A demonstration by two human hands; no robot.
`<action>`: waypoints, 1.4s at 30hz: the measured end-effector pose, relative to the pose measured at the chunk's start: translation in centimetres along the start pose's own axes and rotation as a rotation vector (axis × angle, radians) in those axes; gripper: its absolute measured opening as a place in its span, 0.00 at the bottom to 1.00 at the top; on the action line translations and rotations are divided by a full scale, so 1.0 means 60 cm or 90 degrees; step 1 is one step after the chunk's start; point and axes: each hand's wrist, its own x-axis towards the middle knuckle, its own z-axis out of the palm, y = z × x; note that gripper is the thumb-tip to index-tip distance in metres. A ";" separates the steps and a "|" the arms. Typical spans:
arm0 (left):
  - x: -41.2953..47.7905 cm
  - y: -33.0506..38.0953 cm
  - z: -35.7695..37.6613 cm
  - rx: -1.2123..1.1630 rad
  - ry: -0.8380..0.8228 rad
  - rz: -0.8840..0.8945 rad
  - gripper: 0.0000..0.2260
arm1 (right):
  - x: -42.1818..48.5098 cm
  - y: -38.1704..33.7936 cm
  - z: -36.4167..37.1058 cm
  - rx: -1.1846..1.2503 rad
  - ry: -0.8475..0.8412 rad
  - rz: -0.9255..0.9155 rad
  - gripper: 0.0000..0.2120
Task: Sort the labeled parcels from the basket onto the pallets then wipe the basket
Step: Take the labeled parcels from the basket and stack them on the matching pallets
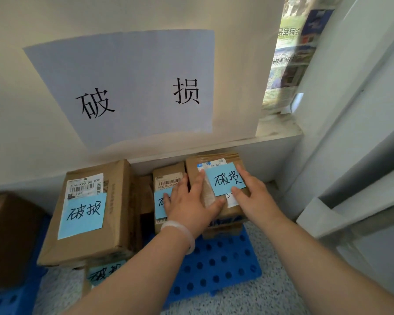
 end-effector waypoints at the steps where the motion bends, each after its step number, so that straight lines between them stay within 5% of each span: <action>1: 0.001 -0.003 -0.002 0.002 0.001 -0.004 0.38 | 0.002 -0.001 0.004 -0.012 0.001 -0.006 0.29; 23: -0.054 -0.014 -0.036 0.063 0.025 0.046 0.37 | -0.095 -0.036 -0.009 -0.217 0.025 -0.080 0.36; 30: -0.172 -0.033 -0.045 0.130 0.040 0.137 0.38 | -0.257 -0.046 0.035 -0.334 0.022 -0.126 0.44; 42: -0.397 -0.074 -0.008 0.166 -0.031 0.413 0.39 | -0.579 -0.043 0.126 -0.433 0.133 0.024 0.49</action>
